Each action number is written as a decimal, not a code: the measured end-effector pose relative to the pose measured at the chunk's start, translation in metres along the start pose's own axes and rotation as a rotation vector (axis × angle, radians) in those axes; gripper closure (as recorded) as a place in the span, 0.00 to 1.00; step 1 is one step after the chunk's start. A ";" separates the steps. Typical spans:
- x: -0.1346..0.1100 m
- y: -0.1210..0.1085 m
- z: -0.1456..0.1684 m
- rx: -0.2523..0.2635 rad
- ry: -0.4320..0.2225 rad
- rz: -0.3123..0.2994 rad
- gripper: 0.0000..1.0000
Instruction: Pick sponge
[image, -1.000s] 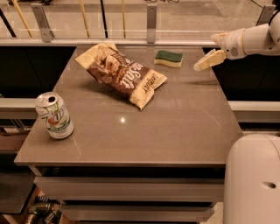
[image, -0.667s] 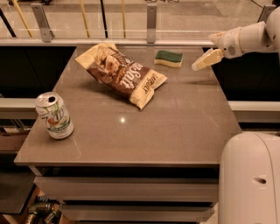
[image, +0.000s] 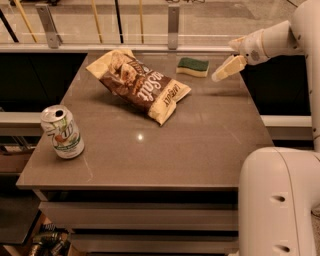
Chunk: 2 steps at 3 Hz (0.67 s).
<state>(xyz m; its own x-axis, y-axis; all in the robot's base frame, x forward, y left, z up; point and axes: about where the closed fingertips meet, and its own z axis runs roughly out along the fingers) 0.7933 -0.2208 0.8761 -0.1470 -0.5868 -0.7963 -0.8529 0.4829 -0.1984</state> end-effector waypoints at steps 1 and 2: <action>0.000 0.004 0.007 -0.016 0.022 -0.001 0.00; -0.001 0.007 0.014 -0.030 0.036 0.000 0.00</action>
Offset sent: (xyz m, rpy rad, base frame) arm 0.0309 -0.0060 0.0092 -0.0407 0.0492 0.0219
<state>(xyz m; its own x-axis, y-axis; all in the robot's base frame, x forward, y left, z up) 0.7944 -0.2083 0.8674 -0.1646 -0.6100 -0.7752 -0.8675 0.4635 -0.1805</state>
